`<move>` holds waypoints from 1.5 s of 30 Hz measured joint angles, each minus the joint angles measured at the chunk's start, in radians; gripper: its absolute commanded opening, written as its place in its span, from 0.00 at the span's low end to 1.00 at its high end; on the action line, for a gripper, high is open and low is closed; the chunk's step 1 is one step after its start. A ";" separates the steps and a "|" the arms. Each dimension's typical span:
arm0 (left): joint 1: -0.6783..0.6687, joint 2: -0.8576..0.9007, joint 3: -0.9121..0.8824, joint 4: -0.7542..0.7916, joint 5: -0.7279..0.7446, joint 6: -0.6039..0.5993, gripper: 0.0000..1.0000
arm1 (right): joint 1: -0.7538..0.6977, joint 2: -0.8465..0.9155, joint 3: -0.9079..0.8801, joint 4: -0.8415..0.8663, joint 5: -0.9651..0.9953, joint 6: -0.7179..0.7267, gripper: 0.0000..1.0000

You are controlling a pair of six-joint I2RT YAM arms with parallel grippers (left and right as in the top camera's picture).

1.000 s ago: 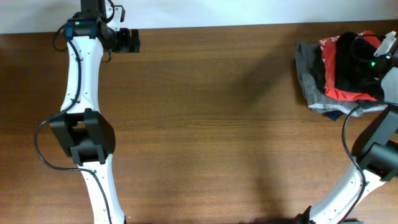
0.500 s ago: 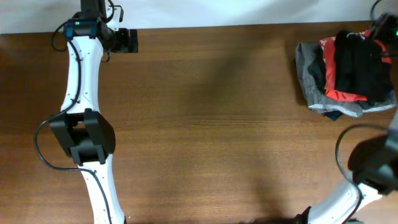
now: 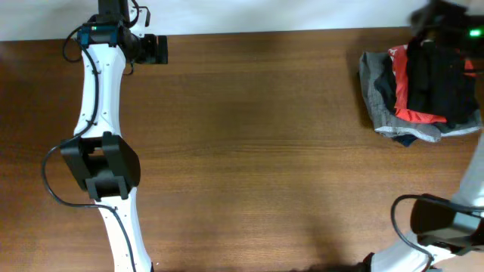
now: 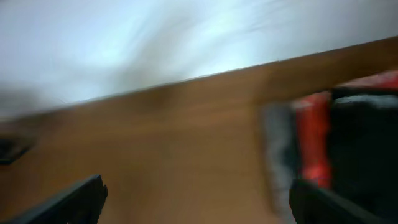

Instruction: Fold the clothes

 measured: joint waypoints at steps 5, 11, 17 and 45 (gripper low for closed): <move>0.000 0.000 0.000 0.000 0.000 0.000 0.99 | 0.145 0.000 0.000 -0.072 -0.076 0.000 0.99; 0.000 0.000 0.000 0.000 0.000 0.000 0.99 | 0.283 0.000 0.000 -0.073 -0.103 0.000 0.99; 0.000 0.000 0.000 0.000 0.000 0.000 0.99 | 0.332 0.000 0.000 -0.084 -0.105 -0.002 0.99; 0.000 0.000 0.000 0.000 -0.003 0.000 0.99 | 0.414 -0.782 -1.024 0.887 0.395 -0.076 0.98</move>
